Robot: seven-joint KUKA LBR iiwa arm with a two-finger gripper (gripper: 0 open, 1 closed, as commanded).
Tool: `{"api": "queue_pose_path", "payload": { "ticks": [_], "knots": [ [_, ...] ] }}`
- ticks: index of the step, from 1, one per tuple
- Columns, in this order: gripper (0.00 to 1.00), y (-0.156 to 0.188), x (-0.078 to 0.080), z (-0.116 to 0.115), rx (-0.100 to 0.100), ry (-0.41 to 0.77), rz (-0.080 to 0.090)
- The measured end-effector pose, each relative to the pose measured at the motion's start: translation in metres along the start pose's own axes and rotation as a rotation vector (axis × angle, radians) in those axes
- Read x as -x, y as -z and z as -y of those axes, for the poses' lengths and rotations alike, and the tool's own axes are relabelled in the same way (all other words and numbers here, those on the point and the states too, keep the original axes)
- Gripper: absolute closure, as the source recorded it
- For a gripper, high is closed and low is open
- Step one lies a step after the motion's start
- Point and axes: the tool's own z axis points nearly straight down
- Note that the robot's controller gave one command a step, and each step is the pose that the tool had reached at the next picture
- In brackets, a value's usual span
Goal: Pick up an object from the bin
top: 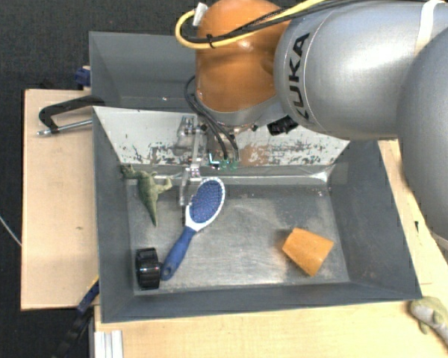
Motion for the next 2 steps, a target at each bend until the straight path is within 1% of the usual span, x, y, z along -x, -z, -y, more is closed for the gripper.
{"api": "queue_pose_path", "payload": {
  "ticks": [1, 2],
  "knots": [
    [0.0, -0.1377, -0.0106, 0.0552, -0.002, 0.127, -0.001],
    [1.0, -0.134, -0.0101, 0.0532, 0.0, 0.13, 0.003]
  ]
}}
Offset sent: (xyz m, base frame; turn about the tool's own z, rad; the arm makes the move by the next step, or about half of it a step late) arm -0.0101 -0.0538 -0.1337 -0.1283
